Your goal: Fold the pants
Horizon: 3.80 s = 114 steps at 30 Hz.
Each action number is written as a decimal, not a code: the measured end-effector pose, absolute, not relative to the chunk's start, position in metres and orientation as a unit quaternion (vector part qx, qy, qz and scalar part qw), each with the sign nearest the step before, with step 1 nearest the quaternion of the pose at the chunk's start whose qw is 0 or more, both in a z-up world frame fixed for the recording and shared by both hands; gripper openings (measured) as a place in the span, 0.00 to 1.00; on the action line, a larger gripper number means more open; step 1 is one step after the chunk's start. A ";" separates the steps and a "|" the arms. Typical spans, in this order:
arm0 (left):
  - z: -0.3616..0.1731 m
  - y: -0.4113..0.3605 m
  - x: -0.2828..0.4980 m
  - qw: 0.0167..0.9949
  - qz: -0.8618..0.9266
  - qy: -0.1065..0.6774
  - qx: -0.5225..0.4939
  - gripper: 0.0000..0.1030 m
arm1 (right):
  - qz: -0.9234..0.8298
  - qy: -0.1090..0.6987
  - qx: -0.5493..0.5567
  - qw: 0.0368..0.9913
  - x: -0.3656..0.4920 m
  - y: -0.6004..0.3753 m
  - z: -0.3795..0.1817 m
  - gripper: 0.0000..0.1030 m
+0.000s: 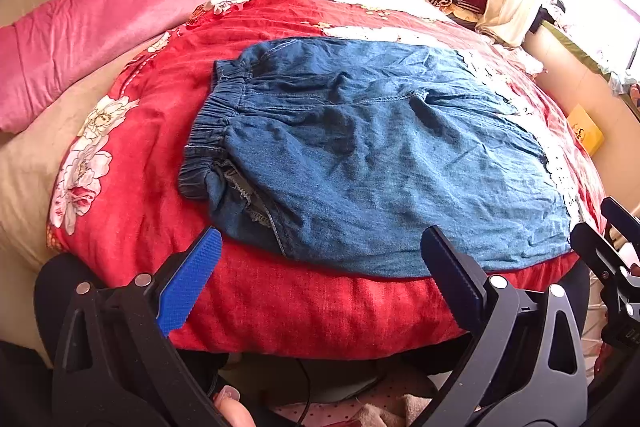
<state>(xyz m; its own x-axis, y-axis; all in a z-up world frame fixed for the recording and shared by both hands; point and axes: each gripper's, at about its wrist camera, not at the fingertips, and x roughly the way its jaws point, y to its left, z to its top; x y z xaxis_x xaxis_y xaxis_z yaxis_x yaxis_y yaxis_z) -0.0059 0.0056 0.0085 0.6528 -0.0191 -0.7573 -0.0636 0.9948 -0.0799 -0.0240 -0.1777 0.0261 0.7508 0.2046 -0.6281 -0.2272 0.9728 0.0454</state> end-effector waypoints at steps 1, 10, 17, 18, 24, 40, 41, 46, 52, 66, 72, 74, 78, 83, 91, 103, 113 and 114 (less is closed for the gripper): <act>0.009 0.006 -0.006 0.908 0.012 0.416 -0.050 0.91 | 0.116 0.333 -0.018 0.936 -0.024 -0.177 0.026 0.96; 0.009 0.006 -0.006 0.908 0.012 0.415 -0.050 0.91 | 0.117 0.334 -0.017 0.935 -0.024 -0.176 0.026 0.96; 0.010 0.007 -0.005 0.909 0.010 0.414 -0.050 0.91 | 0.115 0.337 -0.018 0.934 -0.022 -0.176 0.025 0.96; 0.010 0.008 -0.004 0.909 0.010 0.414 -0.050 0.91 | 0.116 0.338 -0.019 0.934 -0.021 -0.175 0.024 0.96; 0.009 0.007 -0.001 0.908 0.010 0.416 -0.050 0.91 | 0.118 0.342 -0.020 0.932 -0.016 -0.173 0.024 0.96; 0.011 0.064 0.066 0.906 0.039 0.415 -0.067 0.91 | 0.170 0.388 -0.005 0.906 0.091 -0.155 0.031 0.96; 0.010 0.070 0.073 0.906 0.042 0.417 -0.066 0.91 | 0.174 0.391 -0.005 0.904 0.101 -0.153 0.031 0.96; 0.011 0.108 0.116 0.901 0.053 0.422 -0.087 0.91 | 0.199 0.398 -0.032 0.895 0.152 -0.137 0.033 0.96; 0.005 0.136 0.173 0.896 0.049 0.435 -0.081 0.91 | 0.245 0.402 -0.049 0.881 0.216 -0.109 0.037 0.96; -0.036 0.146 0.252 0.879 -0.018 0.472 -0.062 0.49 | 0.310 0.442 -0.159 0.827 0.329 -0.035 0.005 0.96; -0.038 0.156 0.252 0.888 -0.048 0.449 -0.085 0.26 | 0.343 0.440 -0.269 0.785 0.357 -0.004 -0.018 0.96; -0.034 0.162 0.250 0.892 -0.057 0.436 -0.102 0.24 | 0.353 0.441 -0.309 0.765 0.361 0.007 -0.027 0.95; -0.026 0.163 0.247 0.899 -0.070 0.418 -0.106 0.23 | 0.393 0.470 -0.308 0.728 0.361 0.022 -0.041 0.54; -0.008 0.160 0.237 0.914 -0.079 0.387 -0.095 0.23 | 0.397 0.461 -0.241 0.756 0.347 0.010 -0.015 0.07; 0.025 0.147 0.198 0.932 -0.127 0.335 -0.054 0.24 | 0.402 0.399 -0.168 0.807 0.269 -0.046 0.049 0.05; 0.026 0.106 0.076 0.924 -0.179 0.337 0.022 0.25 | 0.436 0.408 -0.131 0.791 0.112 -0.091 0.041 0.05; -0.003 0.103 0.028 0.916 -0.128 0.380 0.027 0.26 | 0.433 0.458 -0.066 0.774 0.053 -0.078 -0.008 0.05; 0.000 0.103 0.026 0.920 -0.122 0.372 0.026 0.29 | 0.427 0.457 -0.069 0.777 0.050 -0.075 -0.012 0.06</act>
